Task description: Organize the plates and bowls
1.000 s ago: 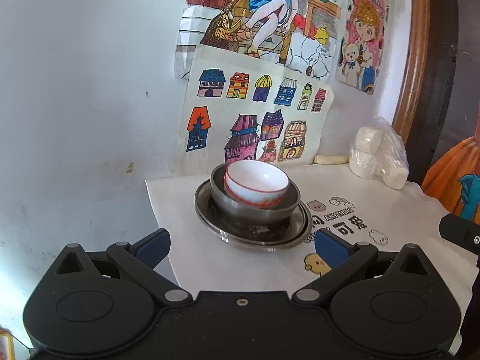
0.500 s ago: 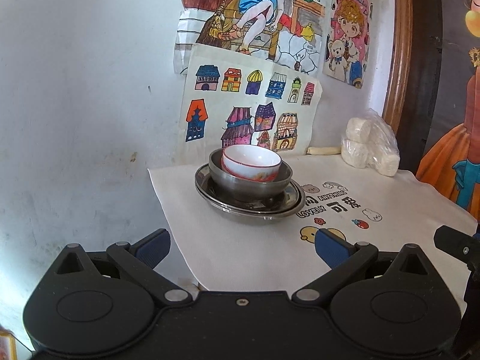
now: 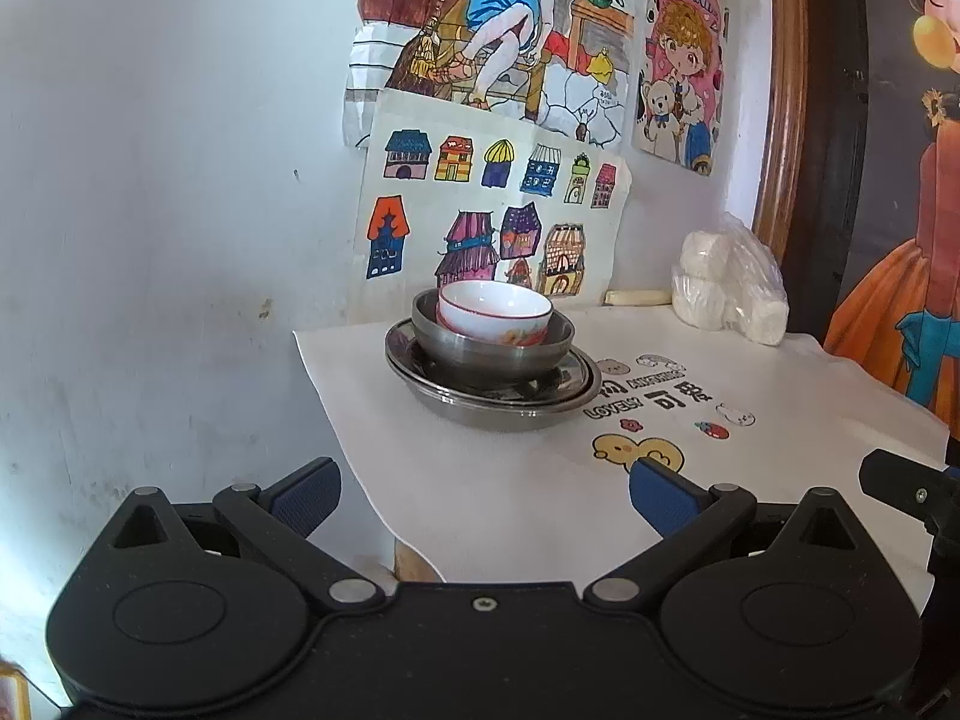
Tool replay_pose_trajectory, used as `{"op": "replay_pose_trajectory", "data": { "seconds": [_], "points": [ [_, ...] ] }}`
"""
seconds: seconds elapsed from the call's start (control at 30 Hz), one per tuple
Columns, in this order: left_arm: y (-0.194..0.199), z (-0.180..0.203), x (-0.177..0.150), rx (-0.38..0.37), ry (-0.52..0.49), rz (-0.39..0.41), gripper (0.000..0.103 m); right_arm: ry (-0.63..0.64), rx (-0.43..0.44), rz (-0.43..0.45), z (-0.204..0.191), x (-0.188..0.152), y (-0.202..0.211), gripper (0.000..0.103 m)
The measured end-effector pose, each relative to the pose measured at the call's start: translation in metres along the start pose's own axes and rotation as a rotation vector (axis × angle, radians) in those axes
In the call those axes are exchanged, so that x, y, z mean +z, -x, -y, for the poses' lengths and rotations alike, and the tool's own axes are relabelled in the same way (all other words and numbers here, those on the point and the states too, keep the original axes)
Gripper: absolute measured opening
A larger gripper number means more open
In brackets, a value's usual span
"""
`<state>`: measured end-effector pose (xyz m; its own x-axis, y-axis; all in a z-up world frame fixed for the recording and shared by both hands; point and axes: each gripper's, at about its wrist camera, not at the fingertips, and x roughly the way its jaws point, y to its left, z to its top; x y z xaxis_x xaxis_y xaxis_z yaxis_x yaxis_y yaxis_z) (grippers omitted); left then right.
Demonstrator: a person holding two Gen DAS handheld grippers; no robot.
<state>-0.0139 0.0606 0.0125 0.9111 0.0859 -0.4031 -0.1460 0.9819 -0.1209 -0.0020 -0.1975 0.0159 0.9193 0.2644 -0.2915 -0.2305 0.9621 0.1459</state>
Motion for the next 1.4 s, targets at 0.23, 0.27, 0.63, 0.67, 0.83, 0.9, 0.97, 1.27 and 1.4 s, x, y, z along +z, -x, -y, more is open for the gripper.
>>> {"op": "replay_pose_trajectory", "data": {
  "seconds": [0.23, 0.27, 0.63, 0.67, 0.83, 0.9, 0.97, 1.27, 1.4],
  "points": [
    [0.0, 0.001, -0.005, -0.001, -0.006, -0.004, 0.102, -0.004, -0.014, -0.017, 0.003, -0.006, -0.002, 0.103],
    [0.0, 0.001, -0.005, -0.001, -0.008, -0.002, 0.102, -0.003, -0.017, -0.02, 0.003, -0.007, -0.003, 0.103],
    [-0.001, 0.002, -0.008, -0.001, -0.016, 0.0, 0.102, -0.005, -0.024, -0.043, 0.003, -0.012, -0.008, 0.103],
    [-0.001, 0.002, -0.008, -0.001, -0.016, 0.0, 0.102, -0.006, -0.026, -0.045, 0.003, -0.013, -0.008, 0.103],
    [-0.002, 0.002, -0.009, 0.0, -0.014, -0.006, 0.102, -0.006, -0.028, -0.054, 0.003, -0.014, -0.011, 0.103],
    [-0.003, 0.003, -0.009, 0.001, -0.014, -0.006, 0.102, -0.005, -0.028, -0.055, 0.003, -0.014, -0.011, 0.103],
    [-0.004, 0.003, -0.01, 0.001, -0.015, -0.009, 0.102, -0.006, -0.03, -0.056, 0.003, -0.014, -0.012, 0.103],
    [-0.007, 0.002, -0.009, 0.003, -0.013, -0.015, 0.102, -0.001, -0.032, -0.058, 0.003, -0.011, -0.018, 0.103],
    [-0.012, 0.001, -0.009, 0.003, -0.008, -0.024, 0.102, 0.001, -0.029, -0.066, 0.004, -0.009, -0.021, 0.103]
  ]
}}
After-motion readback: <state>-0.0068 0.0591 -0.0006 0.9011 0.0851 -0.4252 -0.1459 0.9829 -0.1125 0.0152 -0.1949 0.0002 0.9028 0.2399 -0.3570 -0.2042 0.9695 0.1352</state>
